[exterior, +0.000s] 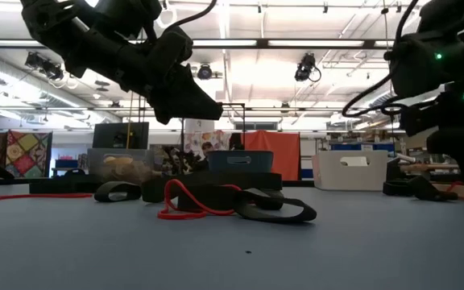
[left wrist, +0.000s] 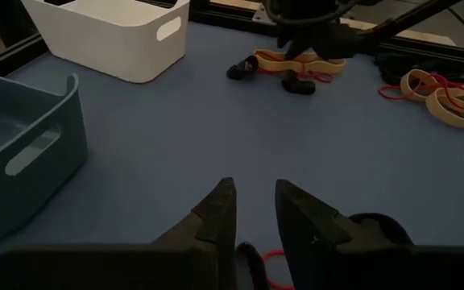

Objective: Sort rubber bands into baskets
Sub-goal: Put the yellow rubber band into the black bin

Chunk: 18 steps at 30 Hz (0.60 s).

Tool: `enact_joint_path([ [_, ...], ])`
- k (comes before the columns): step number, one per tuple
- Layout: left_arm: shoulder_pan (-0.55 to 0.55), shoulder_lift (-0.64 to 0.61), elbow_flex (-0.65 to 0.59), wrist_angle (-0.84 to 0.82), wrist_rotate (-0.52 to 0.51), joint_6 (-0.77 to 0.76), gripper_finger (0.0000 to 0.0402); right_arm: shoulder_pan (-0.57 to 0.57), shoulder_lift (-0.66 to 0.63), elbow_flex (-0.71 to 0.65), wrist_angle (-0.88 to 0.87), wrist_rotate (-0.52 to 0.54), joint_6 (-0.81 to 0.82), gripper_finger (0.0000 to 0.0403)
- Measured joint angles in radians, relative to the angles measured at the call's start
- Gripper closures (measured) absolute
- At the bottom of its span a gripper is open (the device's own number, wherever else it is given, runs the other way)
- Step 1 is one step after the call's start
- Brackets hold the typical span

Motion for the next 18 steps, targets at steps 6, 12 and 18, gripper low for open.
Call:
enact_joint_path([
  [6, 0.0, 0.0, 0.0, -0.002, -0.015, 0.001, 0.0308, 0.0, 0.007, -0.002, 0.013, -0.012, -0.028, 0.0321],
  [12, 0.0, 0.0, 0.0, 0.022, -0.014, 0.0, 0.0308, 0.0, 0.005, 0.001, 0.017, -0.004, -0.062, 0.039],
  [18, 0.0, 0.0, 0.0, 0.059, -0.014, -0.004, 0.0308, 0.042, 0.005, 0.088, -0.012, 0.137, -0.057, 0.0396],
])
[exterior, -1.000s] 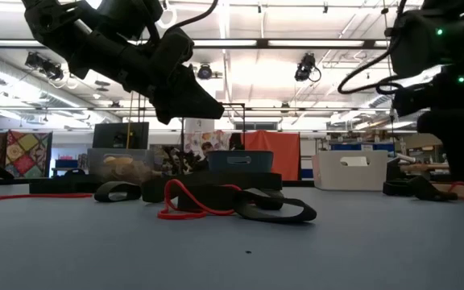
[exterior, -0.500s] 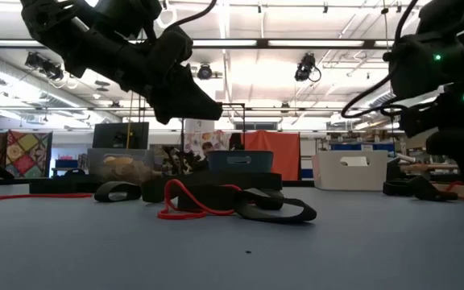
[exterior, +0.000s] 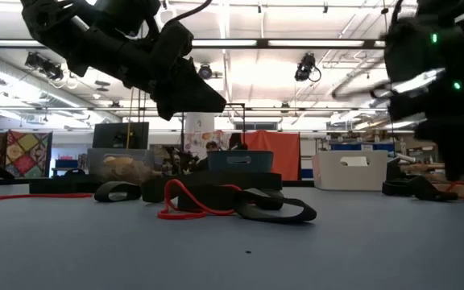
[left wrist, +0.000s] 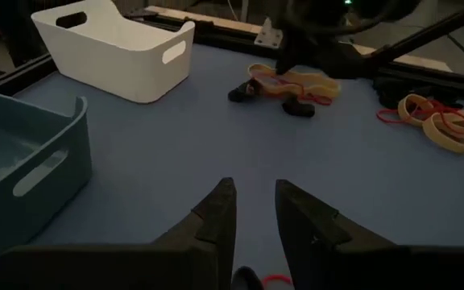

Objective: Sort rubber bands into baskets
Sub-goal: Put the yellow rubber band into the black bin

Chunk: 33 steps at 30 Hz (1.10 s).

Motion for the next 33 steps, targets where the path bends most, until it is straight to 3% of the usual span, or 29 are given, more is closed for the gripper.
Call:
enact_joint_path([
  [6, 0.0, 0.0, 0.0, 0.081, 0.001, -0.048, 0.0308, 0.08, 0.0, 0.157, 0.006, 0.178, -0.089, 0.0399],
  [10, -0.005, 0.0, 0.0, 0.15, 0.001, -0.046, 0.0308, 0.14, 0.0, 0.234, 0.099, 0.292, -0.208, 0.04],
  [20, -0.071, 0.0, 0.0, 0.317, 0.004, 0.061, 0.0302, 0.16, 0.0, 0.253, 0.486, 0.336, -0.502, 0.0401],
  [26, -0.084, 0.0, 0.0, 0.325, 0.005, 0.061, 0.0261, 0.152, 0.0, 0.253, 0.622, 0.368, -0.627, 0.0401],
  [33, -0.084, 0.102, 0.052, 0.354, 0.005, 0.061, 0.0174, 0.135, 0.001, 0.253, 0.653, 0.403, -0.673, 0.0401],
])
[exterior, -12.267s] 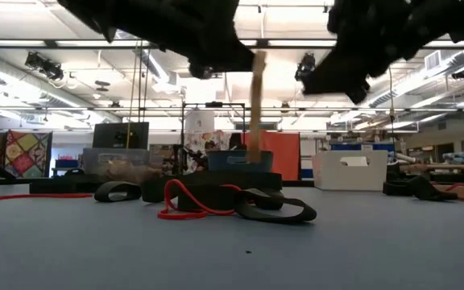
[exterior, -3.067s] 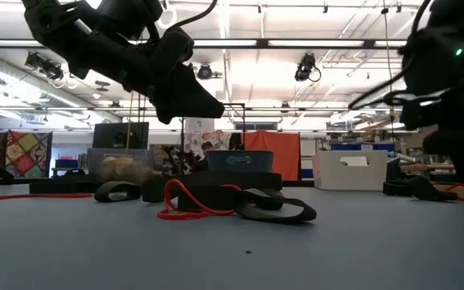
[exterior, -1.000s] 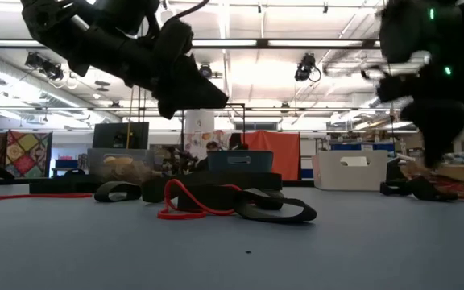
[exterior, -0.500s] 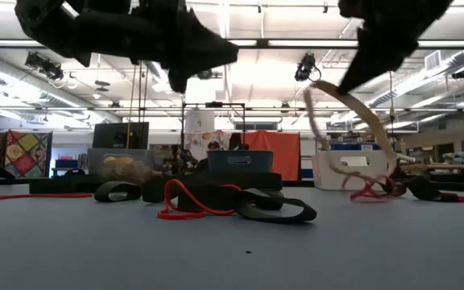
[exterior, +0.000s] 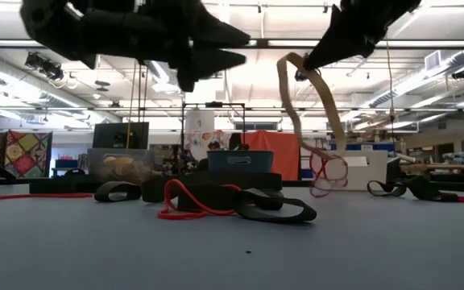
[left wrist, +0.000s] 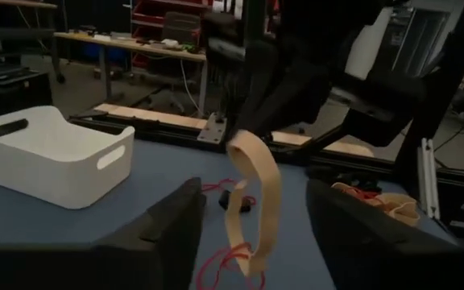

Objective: Sort rubber bands into baskets
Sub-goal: Put the yellow rubber band into the black bin

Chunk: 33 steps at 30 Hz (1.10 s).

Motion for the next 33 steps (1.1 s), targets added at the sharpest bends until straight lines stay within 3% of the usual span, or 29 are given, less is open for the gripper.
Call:
enact_joint_path([
  [5, 0.0, 0.124, 0.079, -0.009, 0.0, 0.01, 0.0135, 0.031, 0.0, -0.032, -0.121, 0.176, 0.063, 0.0401],
  [12, 0.002, 0.2, 0.146, -0.009, -0.001, 0.03, 0.0131, 0.055, 0.001, -0.1, -0.322, 0.233, 0.331, 0.0401],
  [15, 0.002, 0.2, 0.153, -0.004, -0.002, 0.03, 0.0131, 0.064, 0.0, -0.105, -0.264, 0.158, 0.349, 0.0401],
  [20, 0.007, 0.2, 0.152, -0.002, -0.003, 0.028, 0.0131, 0.118, -0.012, -0.105, -0.048, 0.117, 0.196, 0.0401],
  [27, 0.007, 0.2, 0.152, -0.005, -0.002, 0.024, 0.0131, 0.13, -0.061, -0.082, -0.044, 0.195, 0.186, 0.0401],
  [31, 0.007, 0.2, 0.152, -0.005, -0.002, 0.023, 0.0131, 0.082, -0.055, -0.082, -0.064, 0.083, 0.208, 0.0401],
  [33, 0.007, 0.2, 0.152, -0.005, -0.002, 0.022, 0.0131, 0.077, -0.055, -0.082, -0.062, 0.076, 0.213, 0.0401],
])
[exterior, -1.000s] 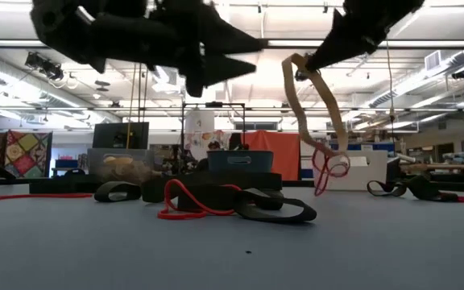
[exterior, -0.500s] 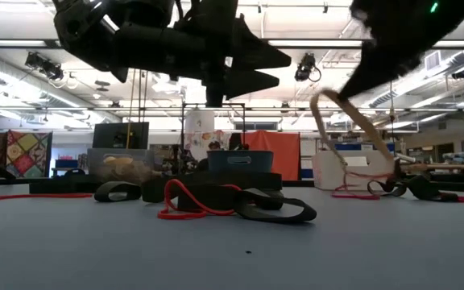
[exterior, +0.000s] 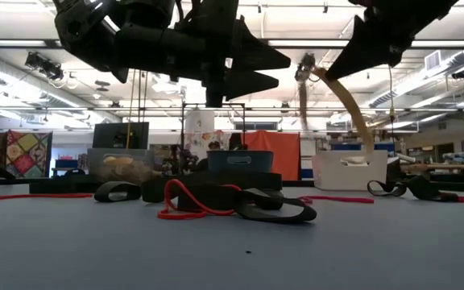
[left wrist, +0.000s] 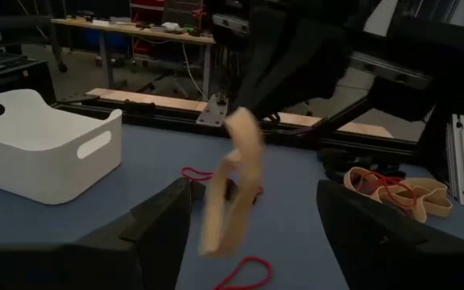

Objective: Sort rubber bands into baskets
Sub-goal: Put the yellow rubber band into the black bin

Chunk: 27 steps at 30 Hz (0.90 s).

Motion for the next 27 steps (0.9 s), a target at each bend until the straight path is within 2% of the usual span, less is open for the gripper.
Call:
enact_joint_path([
  [11, 0.002, 0.0, 0.005, 0.005, 0.0, -0.03, 0.0131, -0.005, 0.0, 0.0, 0.051, -0.007, -0.044, 0.0401],
  [20, 0.007, 0.085, 0.133, -0.004, 0.006, 0.028, 0.0133, -0.025, 0.0, 0.0, 0.14, -0.007, -0.14, 0.0401],
  [23, 0.01, 0.12, 0.169, -0.005, 0.004, 0.029, 0.0157, -0.025, 0.0, 0.0, 0.152, -0.003, -0.151, 0.0401],
  [27, 0.018, 0.127, 0.173, 0.001, -0.007, 0.005, 0.0233, -0.016, 0.0, 0.0, 0.152, 0.018, -0.161, 0.0401],
])
